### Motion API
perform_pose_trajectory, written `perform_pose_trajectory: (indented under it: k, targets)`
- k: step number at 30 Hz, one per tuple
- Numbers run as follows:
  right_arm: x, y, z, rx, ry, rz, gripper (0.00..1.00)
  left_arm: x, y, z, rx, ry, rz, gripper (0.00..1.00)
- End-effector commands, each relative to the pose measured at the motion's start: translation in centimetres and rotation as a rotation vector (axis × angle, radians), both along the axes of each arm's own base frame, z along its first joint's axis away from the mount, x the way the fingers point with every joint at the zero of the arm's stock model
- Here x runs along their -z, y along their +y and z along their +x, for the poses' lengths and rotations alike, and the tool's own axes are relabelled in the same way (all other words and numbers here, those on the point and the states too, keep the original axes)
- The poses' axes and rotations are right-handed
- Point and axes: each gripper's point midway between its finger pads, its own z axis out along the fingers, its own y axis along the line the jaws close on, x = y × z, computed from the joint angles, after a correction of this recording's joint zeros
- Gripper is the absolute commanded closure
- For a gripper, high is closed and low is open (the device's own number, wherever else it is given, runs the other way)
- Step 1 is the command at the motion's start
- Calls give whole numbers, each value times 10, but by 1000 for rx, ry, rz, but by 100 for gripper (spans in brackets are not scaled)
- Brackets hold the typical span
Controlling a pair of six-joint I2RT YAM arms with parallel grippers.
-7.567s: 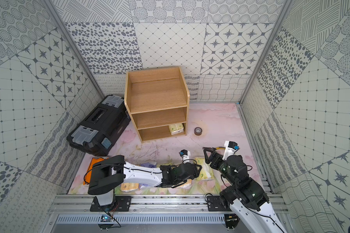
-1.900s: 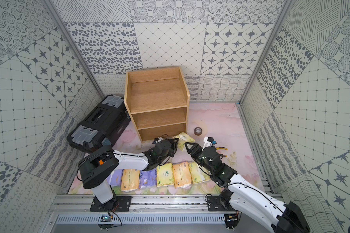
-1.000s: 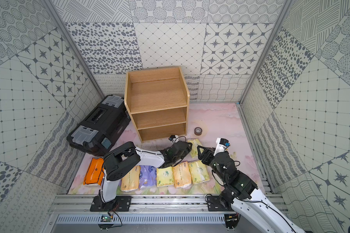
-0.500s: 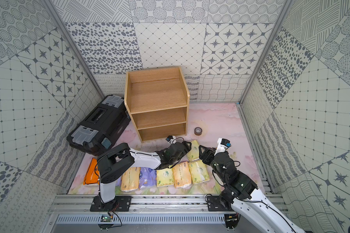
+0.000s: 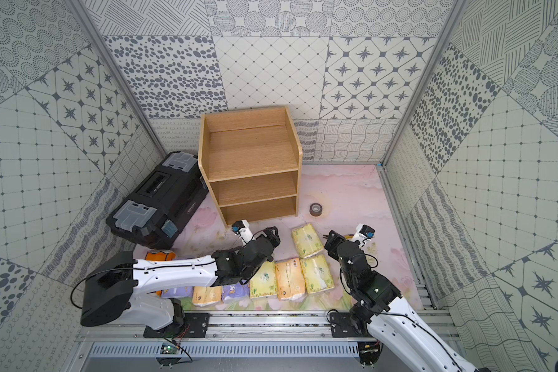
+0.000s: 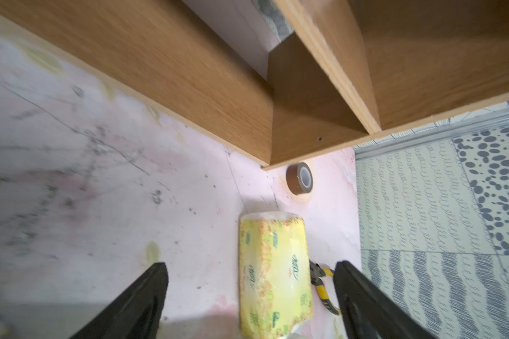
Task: Remove the tissue boxes from the shelf
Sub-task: Place the box of tissues at the center of the board, then reset both arms
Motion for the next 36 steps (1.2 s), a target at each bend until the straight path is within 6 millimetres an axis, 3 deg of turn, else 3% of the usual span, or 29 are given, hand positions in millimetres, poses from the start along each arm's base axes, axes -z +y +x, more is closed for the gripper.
perform_pose_trajectory:
  k: [1,7,10,12,18,21,25,30,33,36]
  targets:
    - [0,-10,15,43,-20,25,24,1,103,-14,-161,-26,428,2]
    - [15,-43,40,113,23,9,23,-1,167,-17,-210,1,499,0]
    - [16,-59,53,99,14,-47,21,-4,172,-3,-96,-23,463,0]
    - [13,-70,61,92,13,-97,13,-6,178,3,-39,-40,468,0]
    - [-4,-87,82,95,-123,-273,12,-16,209,21,-27,-48,565,0]
    - [-2,-97,90,122,-133,-378,9,-15,223,32,-30,-31,570,1]
    - [6,-89,108,36,-112,-461,6,-18,225,48,23,-105,615,0]
    - [17,-67,134,-108,-149,-483,6,-7,251,62,-63,-68,644,0]
    - [26,-61,141,-154,-165,-518,7,-3,260,71,-70,-64,671,0]
    - [34,-62,143,-150,-204,-548,6,1,258,82,-15,-76,647,0]
